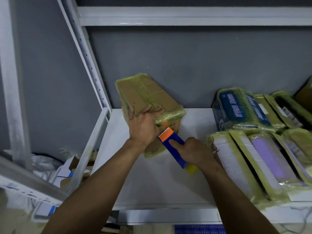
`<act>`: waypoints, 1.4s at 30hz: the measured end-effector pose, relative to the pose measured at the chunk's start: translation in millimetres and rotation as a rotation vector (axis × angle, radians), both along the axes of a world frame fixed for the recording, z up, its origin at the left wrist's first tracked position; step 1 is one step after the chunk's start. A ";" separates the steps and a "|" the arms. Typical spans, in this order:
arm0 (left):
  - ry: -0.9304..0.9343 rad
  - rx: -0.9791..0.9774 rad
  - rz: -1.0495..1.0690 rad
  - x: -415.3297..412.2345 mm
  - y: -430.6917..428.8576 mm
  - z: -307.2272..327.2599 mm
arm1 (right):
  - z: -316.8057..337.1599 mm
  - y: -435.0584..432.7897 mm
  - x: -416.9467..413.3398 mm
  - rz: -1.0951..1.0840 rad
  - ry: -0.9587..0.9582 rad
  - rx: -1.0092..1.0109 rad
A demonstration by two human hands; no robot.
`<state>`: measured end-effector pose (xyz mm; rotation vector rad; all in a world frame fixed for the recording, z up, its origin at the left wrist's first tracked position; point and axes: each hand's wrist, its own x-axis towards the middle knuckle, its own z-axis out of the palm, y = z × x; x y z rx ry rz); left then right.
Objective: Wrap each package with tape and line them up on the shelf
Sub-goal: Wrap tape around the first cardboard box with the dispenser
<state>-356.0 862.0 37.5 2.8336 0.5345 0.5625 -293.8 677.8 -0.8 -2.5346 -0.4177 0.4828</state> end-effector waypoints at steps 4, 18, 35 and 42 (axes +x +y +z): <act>0.024 -0.014 -0.020 -2.5 3.3 -0.5 | -8.5 -7.1 -6.9 -0.005 -0.031 -0.003; -0.177 0.203 0.064 -41.2 -10.4 2.5 | -10.4 -46.2 -23.5 0.047 0.195 0.346; -0.379 -0.295 -0.067 -93.4 8.8 -11.1 | 8.2 -57.4 -40.2 0.340 0.136 0.525; -0.492 -0.916 0.006 -130.6 -33.4 -3.9 | 11.0 -54.7 -42.9 0.454 0.134 0.573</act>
